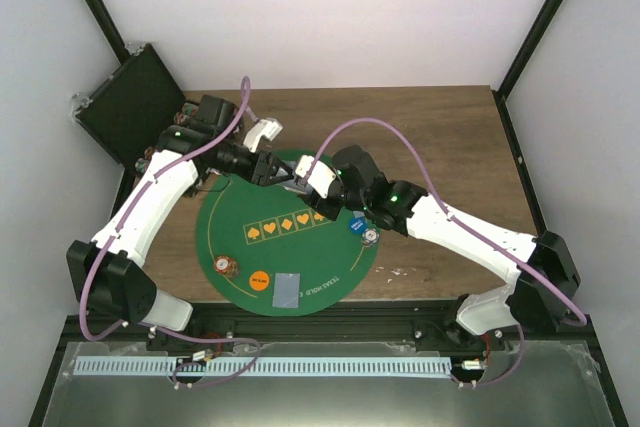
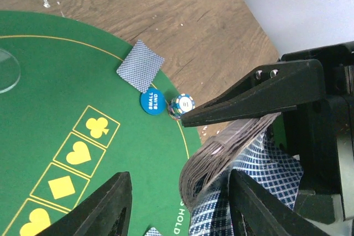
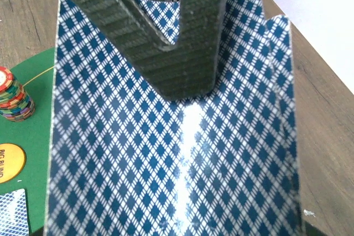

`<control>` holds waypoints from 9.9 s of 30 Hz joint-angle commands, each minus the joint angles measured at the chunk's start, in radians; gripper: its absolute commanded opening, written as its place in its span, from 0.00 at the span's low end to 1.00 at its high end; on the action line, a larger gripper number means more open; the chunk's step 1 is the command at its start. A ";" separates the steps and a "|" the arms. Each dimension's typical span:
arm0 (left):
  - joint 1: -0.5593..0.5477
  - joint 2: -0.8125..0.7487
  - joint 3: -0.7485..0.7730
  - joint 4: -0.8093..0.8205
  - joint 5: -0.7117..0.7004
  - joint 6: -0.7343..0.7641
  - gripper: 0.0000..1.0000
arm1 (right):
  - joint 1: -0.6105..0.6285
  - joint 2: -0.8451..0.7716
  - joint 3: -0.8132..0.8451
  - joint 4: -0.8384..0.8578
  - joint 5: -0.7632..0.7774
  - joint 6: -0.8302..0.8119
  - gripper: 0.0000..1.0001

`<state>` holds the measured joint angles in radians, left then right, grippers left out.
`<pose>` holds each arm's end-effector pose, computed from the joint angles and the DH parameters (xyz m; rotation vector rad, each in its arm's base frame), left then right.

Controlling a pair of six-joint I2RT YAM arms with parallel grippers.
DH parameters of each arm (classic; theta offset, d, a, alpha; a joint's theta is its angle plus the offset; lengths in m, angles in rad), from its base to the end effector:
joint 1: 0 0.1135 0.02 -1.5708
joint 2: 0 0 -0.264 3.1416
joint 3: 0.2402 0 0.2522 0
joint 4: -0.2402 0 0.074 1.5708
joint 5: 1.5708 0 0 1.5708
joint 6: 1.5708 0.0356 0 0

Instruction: Distribute texas hold em gaming equipment

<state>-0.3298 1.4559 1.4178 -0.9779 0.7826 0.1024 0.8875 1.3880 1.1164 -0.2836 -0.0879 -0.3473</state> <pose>0.2654 -0.1174 0.3420 0.8138 2.3524 -1.0932 0.1978 0.2479 0.3075 -1.2880 1.7233 0.4105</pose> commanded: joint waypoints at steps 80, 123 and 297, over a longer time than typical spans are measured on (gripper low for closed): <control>-0.232 -0.086 -0.125 -0.606 -0.216 0.855 0.00 | -0.222 -0.199 -0.108 -0.050 0.057 -0.127 0.48; -0.526 0.229 -0.305 -0.215 -0.522 0.897 0.04 | -0.222 -0.242 -0.125 -0.088 0.109 -0.132 0.48; -0.300 0.637 -0.108 0.938 -0.187 -1.091 0.26 | -0.237 -0.240 -0.060 -0.189 0.245 0.017 0.48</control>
<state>-0.6296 2.1307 1.2861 0.0277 0.6174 -1.0138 0.6579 1.1660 1.0203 -0.4690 0.1535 -0.3317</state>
